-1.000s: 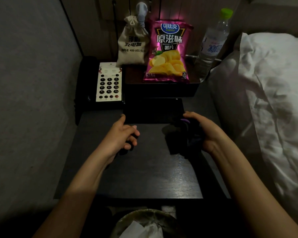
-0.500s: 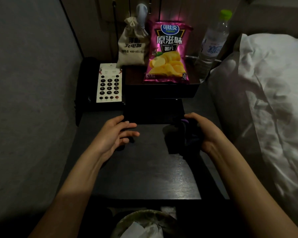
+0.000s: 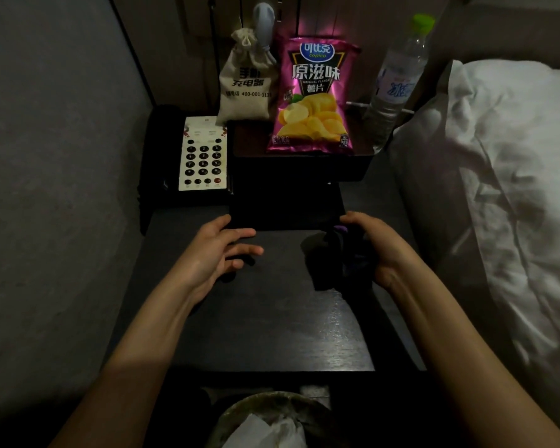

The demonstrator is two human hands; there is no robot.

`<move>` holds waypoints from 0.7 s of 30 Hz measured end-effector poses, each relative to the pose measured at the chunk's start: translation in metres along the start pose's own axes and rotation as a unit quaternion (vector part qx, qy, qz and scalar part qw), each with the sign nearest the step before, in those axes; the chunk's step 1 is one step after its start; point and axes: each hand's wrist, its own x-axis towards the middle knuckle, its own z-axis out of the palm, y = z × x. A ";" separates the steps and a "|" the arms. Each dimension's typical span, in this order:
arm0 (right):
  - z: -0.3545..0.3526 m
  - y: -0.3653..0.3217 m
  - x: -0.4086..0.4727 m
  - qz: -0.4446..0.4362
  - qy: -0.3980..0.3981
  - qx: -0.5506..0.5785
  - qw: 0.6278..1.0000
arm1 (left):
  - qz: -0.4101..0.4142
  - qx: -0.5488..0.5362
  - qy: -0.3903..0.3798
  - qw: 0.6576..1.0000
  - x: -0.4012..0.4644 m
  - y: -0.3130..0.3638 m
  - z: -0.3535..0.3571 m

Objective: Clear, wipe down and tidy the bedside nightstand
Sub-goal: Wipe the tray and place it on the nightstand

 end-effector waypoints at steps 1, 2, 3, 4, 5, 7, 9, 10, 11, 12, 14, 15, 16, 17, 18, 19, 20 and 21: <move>0.000 0.000 0.000 -0.014 0.006 -0.028 0.999 | 0.001 0.003 0.000 1.000 0.000 0.000 0.000; 0.001 0.001 0.000 -0.031 0.013 -0.065 0.997 | 0.003 0.008 0.002 1.000 0.001 0.000 0.000; 0.001 0.001 0.000 -0.047 0.021 -0.105 0.993 | 0.005 0.015 0.007 1.000 0.000 0.000 0.000; 0.001 0.002 0.000 -0.060 0.029 -0.142 0.988 | 0.008 0.026 0.015 1.000 0.000 0.000 0.000; 0.001 0.003 -0.001 -0.069 0.034 -0.175 0.982 | 0.015 0.040 0.029 0.999 -0.001 -0.001 0.001; -0.002 0.003 -0.003 -0.088 0.041 -0.239 0.966 | 0.053 0.094 0.074 0.991 -0.002 -0.002 0.002; -0.003 0.004 -0.006 -0.100 0.022 -0.288 0.952 | 0.125 0.155 0.125 0.972 -0.005 -0.003 0.005; -0.002 0.005 -0.008 -0.096 -0.006 -0.294 0.951 | 0.154 0.166 0.132 0.965 -0.008 -0.003 0.009; 0.000 0.005 -0.011 -0.086 -0.043 -0.289 0.952 | 0.170 0.159 0.117 0.966 -0.012 -0.003 0.013; 0.002 0.007 -0.013 -0.072 -0.085 -0.277 0.954 | 0.169 0.142 0.081 0.972 -0.016 -0.004 0.019; 0.008 0.010 -0.017 -0.044 -0.163 -0.240 0.956 | 0.128 0.145 -0.026 0.981 -0.024 -0.007 0.029; 0.010 0.010 -0.019 -0.031 -0.192 -0.226 0.954 | 0.105 0.176 -0.080 0.975 -0.027 -0.009 0.032; 0.011 0.011 -0.020 -0.023 -0.211 -0.222 0.952 | 0.090 0.206 -0.127 0.966 -0.028 -0.011 0.034; 0.012 0.011 -0.021 -0.022 -0.221 -0.231 0.947 | 0.083 0.226 -0.160 0.957 -0.029 -0.013 0.034; 0.011 0.011 -0.021 -0.029 -0.222 -0.251 0.942 | 0.084 0.242 -0.176 0.951 -0.029 -0.014 0.035; 0.010 0.012 -0.021 -0.045 -0.214 -0.284 0.933 | 0.088 0.258 -0.180 0.945 -0.029 -0.015 0.035; 0.008 0.013 -0.020 -0.068 -0.199 -0.330 0.920 | 0.095 0.277 -0.177 0.940 -0.028 -0.015 0.035; 0.007 0.014 -0.019 -0.092 -0.178 -0.379 0.903 | 0.102 0.299 -0.171 0.933 -0.027 -0.016 0.036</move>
